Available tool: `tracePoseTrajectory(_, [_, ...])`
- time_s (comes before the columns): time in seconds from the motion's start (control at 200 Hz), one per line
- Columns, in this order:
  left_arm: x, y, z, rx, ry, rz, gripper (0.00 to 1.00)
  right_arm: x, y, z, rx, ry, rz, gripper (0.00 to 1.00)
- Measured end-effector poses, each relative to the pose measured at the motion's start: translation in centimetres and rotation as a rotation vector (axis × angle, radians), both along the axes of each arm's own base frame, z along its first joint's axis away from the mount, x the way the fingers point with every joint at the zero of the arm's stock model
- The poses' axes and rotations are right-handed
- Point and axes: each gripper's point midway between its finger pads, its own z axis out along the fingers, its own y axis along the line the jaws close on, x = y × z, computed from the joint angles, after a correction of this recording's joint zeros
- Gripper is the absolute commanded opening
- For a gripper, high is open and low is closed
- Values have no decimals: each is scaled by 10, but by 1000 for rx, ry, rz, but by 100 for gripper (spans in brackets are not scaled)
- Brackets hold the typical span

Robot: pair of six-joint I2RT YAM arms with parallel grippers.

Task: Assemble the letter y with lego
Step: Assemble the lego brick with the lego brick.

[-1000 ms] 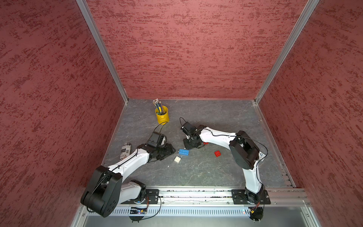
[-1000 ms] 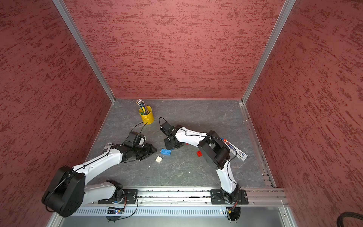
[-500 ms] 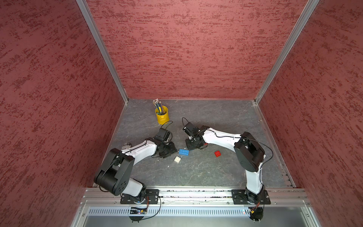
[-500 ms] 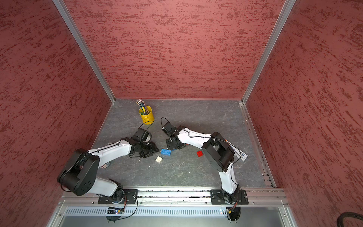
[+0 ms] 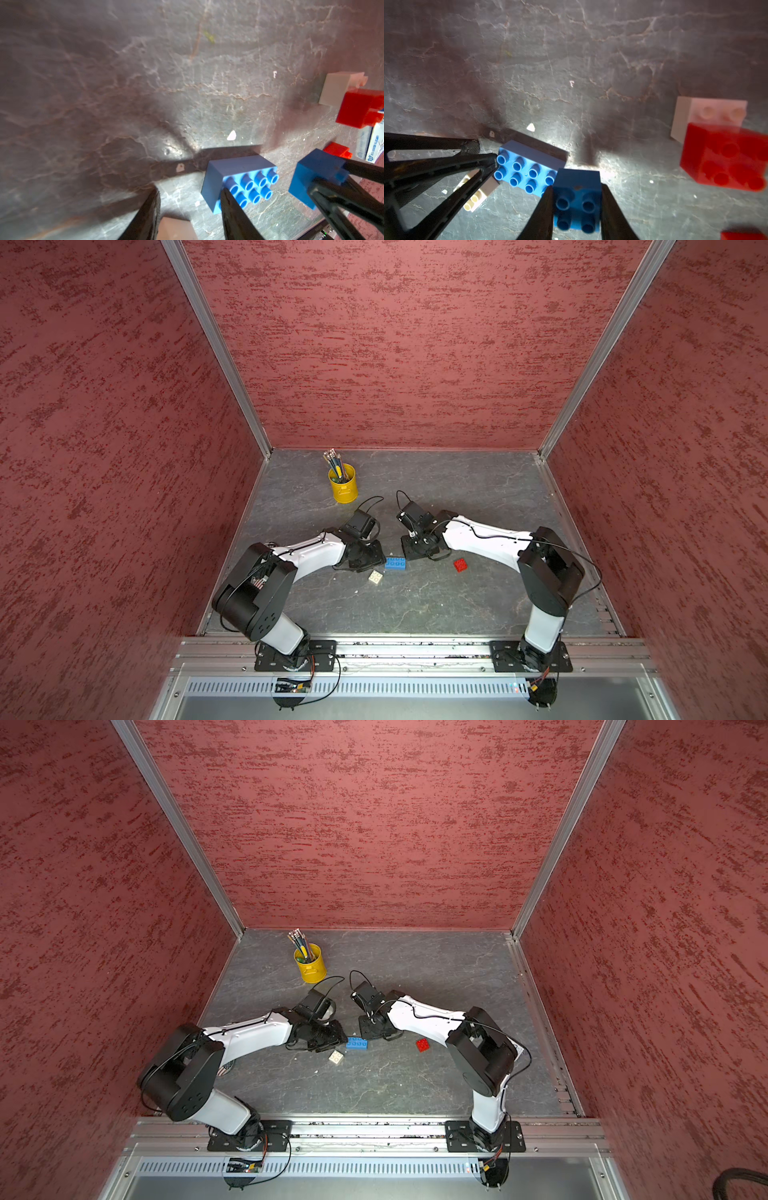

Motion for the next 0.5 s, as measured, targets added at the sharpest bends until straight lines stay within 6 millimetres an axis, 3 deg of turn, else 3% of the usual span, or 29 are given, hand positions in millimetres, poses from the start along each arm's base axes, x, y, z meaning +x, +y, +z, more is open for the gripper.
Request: tracePoseTrajectory(0.501, [-11,3,4,-22,1,-20,51,-12,9,0,97,64,-54,21])
